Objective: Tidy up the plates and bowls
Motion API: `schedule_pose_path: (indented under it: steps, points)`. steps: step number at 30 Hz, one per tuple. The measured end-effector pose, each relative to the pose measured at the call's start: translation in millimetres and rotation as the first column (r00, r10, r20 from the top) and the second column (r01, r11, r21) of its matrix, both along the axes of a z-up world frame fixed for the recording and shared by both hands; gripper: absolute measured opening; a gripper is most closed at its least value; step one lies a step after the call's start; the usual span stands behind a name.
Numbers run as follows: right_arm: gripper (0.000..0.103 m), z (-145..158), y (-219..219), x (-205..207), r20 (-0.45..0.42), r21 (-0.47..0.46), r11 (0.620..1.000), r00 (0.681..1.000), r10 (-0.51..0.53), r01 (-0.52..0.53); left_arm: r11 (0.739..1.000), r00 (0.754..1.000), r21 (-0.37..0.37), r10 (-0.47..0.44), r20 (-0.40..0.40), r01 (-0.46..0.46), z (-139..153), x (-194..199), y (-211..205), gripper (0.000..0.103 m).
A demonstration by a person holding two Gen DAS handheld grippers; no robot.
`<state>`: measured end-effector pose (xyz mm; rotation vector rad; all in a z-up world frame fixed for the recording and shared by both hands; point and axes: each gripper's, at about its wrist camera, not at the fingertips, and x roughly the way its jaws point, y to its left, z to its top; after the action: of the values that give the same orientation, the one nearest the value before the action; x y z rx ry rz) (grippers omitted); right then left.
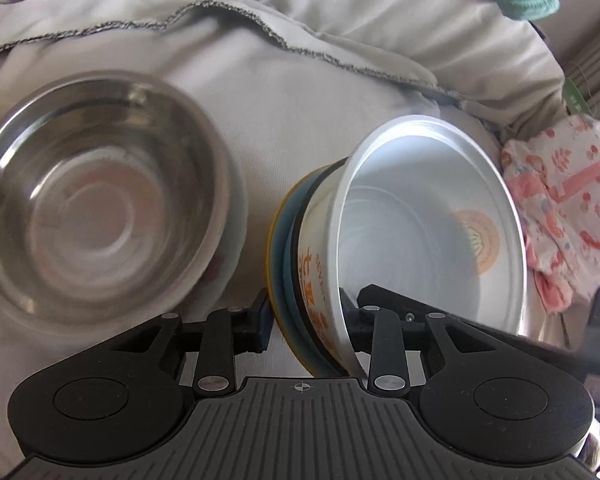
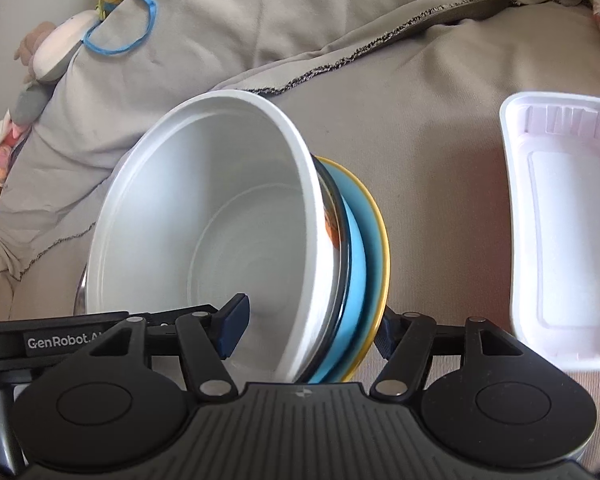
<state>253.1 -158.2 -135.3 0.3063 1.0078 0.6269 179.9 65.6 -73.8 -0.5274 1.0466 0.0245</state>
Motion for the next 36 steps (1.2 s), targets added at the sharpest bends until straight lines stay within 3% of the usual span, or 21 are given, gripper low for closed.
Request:
schedule_pose_path:
  steps: [4, 7, 14, 17, 19, 24, 27, 30, 33, 35, 36]
  points:
    - [0.065, -3, -2, -21, -0.054, 0.023, 0.999, 0.998, 0.023, -0.022, 0.997, 0.999, 0.065, -0.04, -0.027, 0.042, 2, -19, -4, 0.033]
    - [0.065, -3, 7, -36, -0.033, -0.034, 0.999, 0.999, 0.026, -0.027, 0.988, 0.997, 0.13, -0.076, -0.026, 0.078, 3, -20, -10, 0.031]
    - [0.068, 21, 9, -55, 0.182, -0.215, 0.973, 0.982, -0.045, 0.084, 0.989, 0.994, 0.105, -0.106, 0.031, 0.102, 0, -15, -3, 0.031]
    - [0.076, 32, 20, -61, 0.331, -0.362, 0.921, 0.944, -0.02, 0.147, 0.991, 0.992, 0.081, -0.109, 0.065, 0.104, -3, -15, 2, 0.031]
    - [0.078, 33, 31, -61, 0.381, -0.45, 0.877, 0.925, 0.018, 0.168, 0.991, 0.99, 0.068, -0.119, 0.08, 0.113, -4, -17, 3, 0.031]
    - [0.082, 29, 37, -51, 0.323, -0.46, 0.876, 0.946, 0.013, 0.145, 0.992, 0.988, 0.043, -0.122, 0.091, 0.119, -6, -20, 8, 0.032]
    - [0.087, 28, 31, -52, 0.327, -0.403, 0.9, 0.944, -0.029, 0.167, 0.992, 0.988, 0.037, -0.124, 0.096, 0.121, -5, -22, 8, 0.032]
    - [0.087, 26, 25, -43, 0.237, -0.346, 0.935, 0.971, 0.001, 0.084, 0.991, 0.987, 0.048, -0.127, 0.095, 0.123, -5, -21, 6, 0.032]
    - [0.076, 22, 18, -39, 0.142, -0.25, 0.967, 0.99, -0.014, 0.05, 0.991, 0.987, 0.056, -0.127, 0.095, 0.122, -4, -22, 5, 0.032]
    - [0.057, 19, 17, -38, 0.109, -0.227, 0.973, 0.994, -0.01, 0.034, 0.99, 0.987, 0.064, -0.129, 0.095, 0.123, -4, -21, 4, 0.033]
    - [0.057, 17, 16, -38, 0.1, -0.221, 0.975, 0.995, -0.011, 0.033, 0.99, 0.987, 0.068, -0.13, 0.095, 0.123, -4, -21, 3, 0.033]
